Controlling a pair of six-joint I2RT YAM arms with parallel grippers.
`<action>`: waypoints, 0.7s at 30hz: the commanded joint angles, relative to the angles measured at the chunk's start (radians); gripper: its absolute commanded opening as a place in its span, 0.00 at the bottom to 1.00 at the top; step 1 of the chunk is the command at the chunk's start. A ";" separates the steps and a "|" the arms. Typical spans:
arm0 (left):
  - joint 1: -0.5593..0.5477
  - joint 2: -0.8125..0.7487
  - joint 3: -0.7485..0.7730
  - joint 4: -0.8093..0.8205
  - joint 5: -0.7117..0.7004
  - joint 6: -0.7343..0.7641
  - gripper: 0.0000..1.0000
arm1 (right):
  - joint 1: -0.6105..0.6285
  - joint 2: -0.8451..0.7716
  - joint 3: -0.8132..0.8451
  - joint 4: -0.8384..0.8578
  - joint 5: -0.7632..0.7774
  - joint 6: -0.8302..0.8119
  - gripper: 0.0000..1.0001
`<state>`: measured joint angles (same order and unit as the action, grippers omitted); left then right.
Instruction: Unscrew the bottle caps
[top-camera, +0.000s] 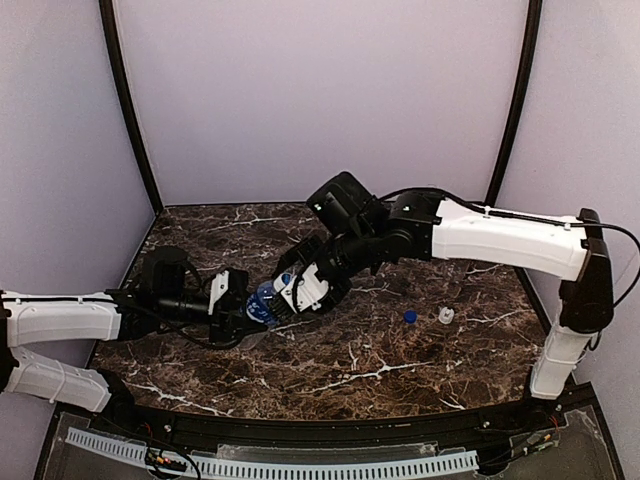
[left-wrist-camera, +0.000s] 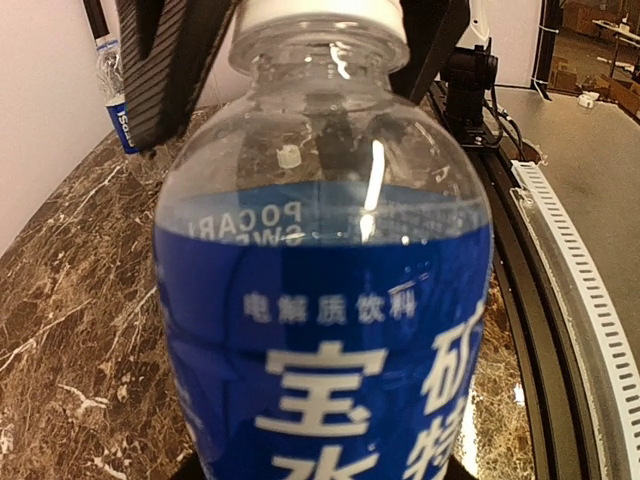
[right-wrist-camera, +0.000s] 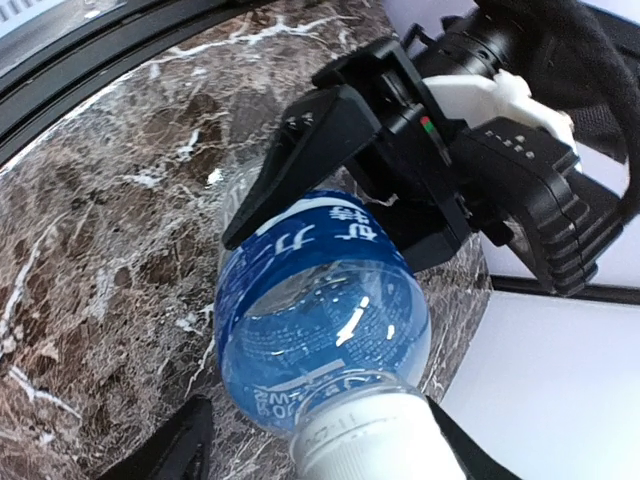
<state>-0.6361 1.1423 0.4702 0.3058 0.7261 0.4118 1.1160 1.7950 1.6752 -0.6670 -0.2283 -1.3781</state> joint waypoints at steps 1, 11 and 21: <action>-0.003 -0.023 0.000 0.100 -0.083 -0.018 0.33 | 0.003 -0.102 -0.091 0.235 0.067 0.153 0.74; -0.007 0.000 -0.028 0.308 -0.556 0.045 0.32 | -0.079 -0.107 -0.038 0.350 -0.005 1.038 0.98; -0.012 0.024 -0.010 0.317 -0.576 0.068 0.35 | -0.108 0.138 0.349 0.050 -0.004 1.529 0.76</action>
<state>-0.6399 1.1625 0.4500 0.5957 0.1741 0.4667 1.0031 1.8942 1.9621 -0.5053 -0.2131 -0.0589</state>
